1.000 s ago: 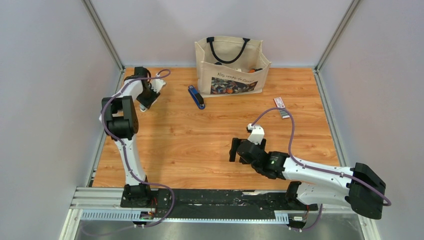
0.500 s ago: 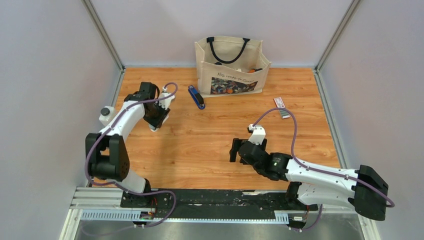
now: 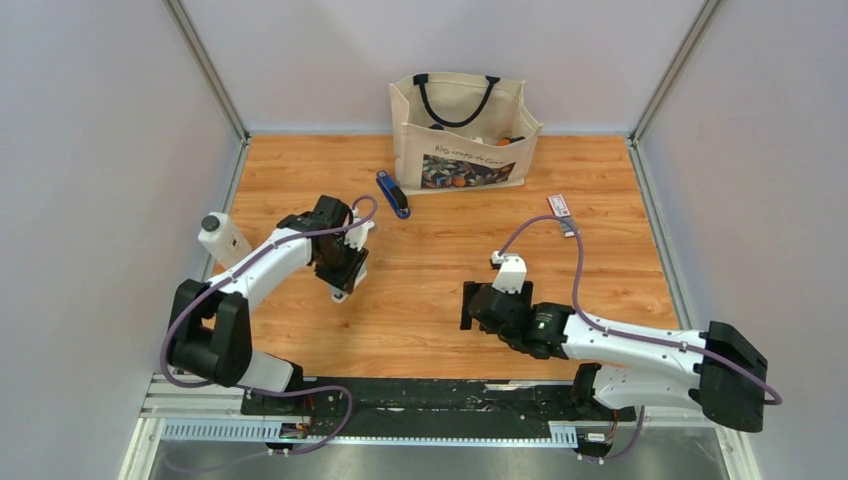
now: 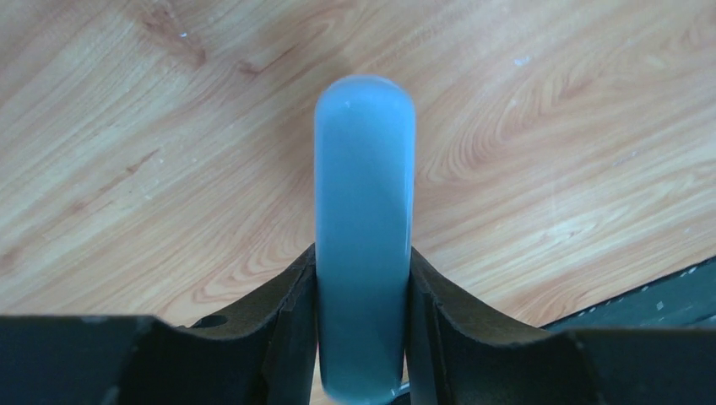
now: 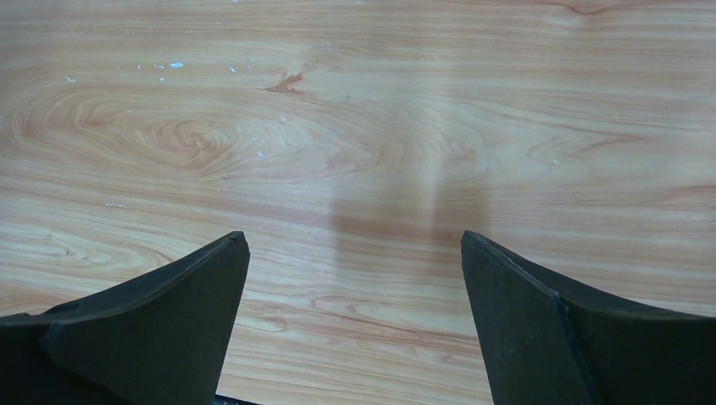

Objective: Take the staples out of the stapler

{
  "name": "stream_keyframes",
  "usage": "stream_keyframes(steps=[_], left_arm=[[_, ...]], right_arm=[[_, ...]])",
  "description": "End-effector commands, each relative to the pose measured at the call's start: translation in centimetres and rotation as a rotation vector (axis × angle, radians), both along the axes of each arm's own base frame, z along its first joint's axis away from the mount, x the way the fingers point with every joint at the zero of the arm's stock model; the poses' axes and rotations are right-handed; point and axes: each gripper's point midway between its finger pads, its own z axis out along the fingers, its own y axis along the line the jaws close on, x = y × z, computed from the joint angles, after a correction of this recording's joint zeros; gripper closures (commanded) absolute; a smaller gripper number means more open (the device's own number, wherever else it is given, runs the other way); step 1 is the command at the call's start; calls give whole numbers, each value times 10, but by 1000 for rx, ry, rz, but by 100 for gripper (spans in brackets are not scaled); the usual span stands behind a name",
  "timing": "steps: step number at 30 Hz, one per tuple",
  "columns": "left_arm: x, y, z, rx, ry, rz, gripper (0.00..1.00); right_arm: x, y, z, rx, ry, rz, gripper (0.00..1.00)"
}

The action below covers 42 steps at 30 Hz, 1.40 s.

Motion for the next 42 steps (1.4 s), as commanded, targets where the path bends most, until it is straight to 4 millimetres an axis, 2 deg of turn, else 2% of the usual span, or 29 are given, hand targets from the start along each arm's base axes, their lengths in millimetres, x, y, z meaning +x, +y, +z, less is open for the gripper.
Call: stream_keyframes(steps=[1,4,8,10,12,15,18,20,24,26,27,29,31,32,34,35,36,37,38,40,42], left_arm=[[16,-19,-4,-66,25,167,52],[14,-21,-16,-70,62,199,40],[14,-19,-30,-47,82,226,36],[18,-23,-26,-62,84,228,34],[22,-28,-13,-91,68,225,33],[25,-32,17,-146,9,215,26],[23,-34,53,-246,-11,219,20],[24,-29,78,-314,-40,245,17],[33,8,133,-406,-178,319,16],[32,30,153,-396,-254,345,16],[29,38,160,-379,-294,327,15],[18,40,172,-356,-356,237,15],[14,57,176,-270,-431,280,15],[9,61,176,-244,-450,271,15],[5,70,174,-199,-484,287,15],[3,72,172,-192,-488,295,15],[0,71,168,-192,-482,286,15],[-2,70,165,-197,-467,281,15],[-6,69,160,-198,-440,277,15],[-7,68,154,-202,-389,276,15],[-6,69,148,-205,-360,279,15]], right_arm=[[7,20,15,10,-14,-16,0],[7,29,12,-27,3,-3,0],[7,44,14,-48,12,19,0],[7,53,16,-47,11,33,0],[7,62,19,-46,11,46,0],[9,79,25,-51,20,64,0],[11,97,29,-65,26,84,0],[13,114,37,-50,27,100,0],[26,154,57,13,19,74,0],[28,177,62,29,38,107,0],[29,188,63,39,42,123,0],[31,205,57,45,53,161,0],[35,225,44,72,83,235,0],[39,232,31,85,120,253,4],[46,245,20,107,183,234,34],[47,249,20,80,205,217,41],[47,252,18,43,218,216,37],[46,260,25,30,204,218,17],[46,262,29,5,190,212,10],[44,273,39,24,170,200,9],[45,278,42,54,175,166,4]])
